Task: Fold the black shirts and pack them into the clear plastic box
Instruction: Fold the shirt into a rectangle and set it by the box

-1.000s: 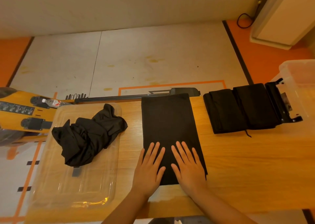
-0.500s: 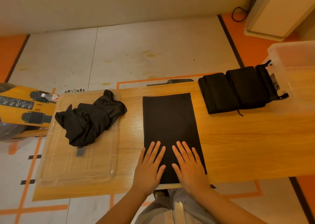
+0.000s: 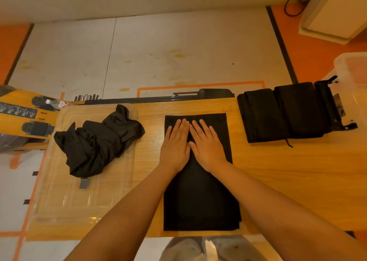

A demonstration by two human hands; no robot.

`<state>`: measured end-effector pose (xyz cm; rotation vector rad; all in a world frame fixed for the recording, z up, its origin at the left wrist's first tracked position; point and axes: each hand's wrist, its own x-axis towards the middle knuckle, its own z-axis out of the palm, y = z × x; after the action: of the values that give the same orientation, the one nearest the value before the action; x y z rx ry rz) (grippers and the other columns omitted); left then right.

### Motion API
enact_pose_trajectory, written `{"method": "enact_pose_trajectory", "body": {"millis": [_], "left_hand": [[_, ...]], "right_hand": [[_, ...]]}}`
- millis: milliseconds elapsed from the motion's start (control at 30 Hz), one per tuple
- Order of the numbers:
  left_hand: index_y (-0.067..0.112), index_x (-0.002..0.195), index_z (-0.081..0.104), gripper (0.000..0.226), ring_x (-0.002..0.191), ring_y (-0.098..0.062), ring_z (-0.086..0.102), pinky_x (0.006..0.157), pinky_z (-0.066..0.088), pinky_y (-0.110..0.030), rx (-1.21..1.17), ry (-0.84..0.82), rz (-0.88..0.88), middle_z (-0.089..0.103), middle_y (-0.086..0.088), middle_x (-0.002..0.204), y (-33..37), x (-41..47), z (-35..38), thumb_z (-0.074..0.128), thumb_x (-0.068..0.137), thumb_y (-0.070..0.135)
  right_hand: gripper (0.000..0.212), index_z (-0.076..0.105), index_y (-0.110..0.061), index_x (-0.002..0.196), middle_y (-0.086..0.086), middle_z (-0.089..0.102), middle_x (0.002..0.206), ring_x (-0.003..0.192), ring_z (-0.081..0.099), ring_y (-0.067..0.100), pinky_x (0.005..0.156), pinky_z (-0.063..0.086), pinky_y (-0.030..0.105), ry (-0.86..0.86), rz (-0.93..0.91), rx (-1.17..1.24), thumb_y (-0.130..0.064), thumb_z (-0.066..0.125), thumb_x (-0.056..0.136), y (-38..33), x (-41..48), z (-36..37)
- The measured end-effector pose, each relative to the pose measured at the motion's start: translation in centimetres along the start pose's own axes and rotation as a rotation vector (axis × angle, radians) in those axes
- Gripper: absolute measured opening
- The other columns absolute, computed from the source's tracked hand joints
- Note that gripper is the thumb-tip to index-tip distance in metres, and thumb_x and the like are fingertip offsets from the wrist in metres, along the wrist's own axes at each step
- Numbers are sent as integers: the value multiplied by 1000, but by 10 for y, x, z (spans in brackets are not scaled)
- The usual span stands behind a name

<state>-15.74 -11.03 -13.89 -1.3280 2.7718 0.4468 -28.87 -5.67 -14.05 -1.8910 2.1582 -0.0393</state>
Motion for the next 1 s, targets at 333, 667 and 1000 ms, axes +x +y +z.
{"method": "enact_pose_trajectory", "body": {"millis": [333,667,1000], "left_hand": [[25,153,-1,68,147,-13,-17,120,-8,-37,-1,-17,26,-11,3,160,-22,14,11,11,94,57],[28,152,-11,83,147,-17,-21,121,-5,-41,-230,55,-181,-18,0,161,-33,-45,-10,24,89,69],[18,155,13,75,150,-15,1,121,0,-34,-70,-85,350,5,3,163,-6,-174,23,38,98,60]], "right_hand": [[55,1,-27,152,-1,-1,162,147,-10,14,118,-6,37,-6,124,-61,-45,12,101,57,7,-1],[61,2,-25,152,-3,-6,161,147,-12,15,118,-4,34,70,248,173,-41,31,101,55,-45,-22],[63,30,-22,149,-2,29,156,145,22,17,113,16,35,-114,-178,31,-47,37,91,-2,-181,25]]}}
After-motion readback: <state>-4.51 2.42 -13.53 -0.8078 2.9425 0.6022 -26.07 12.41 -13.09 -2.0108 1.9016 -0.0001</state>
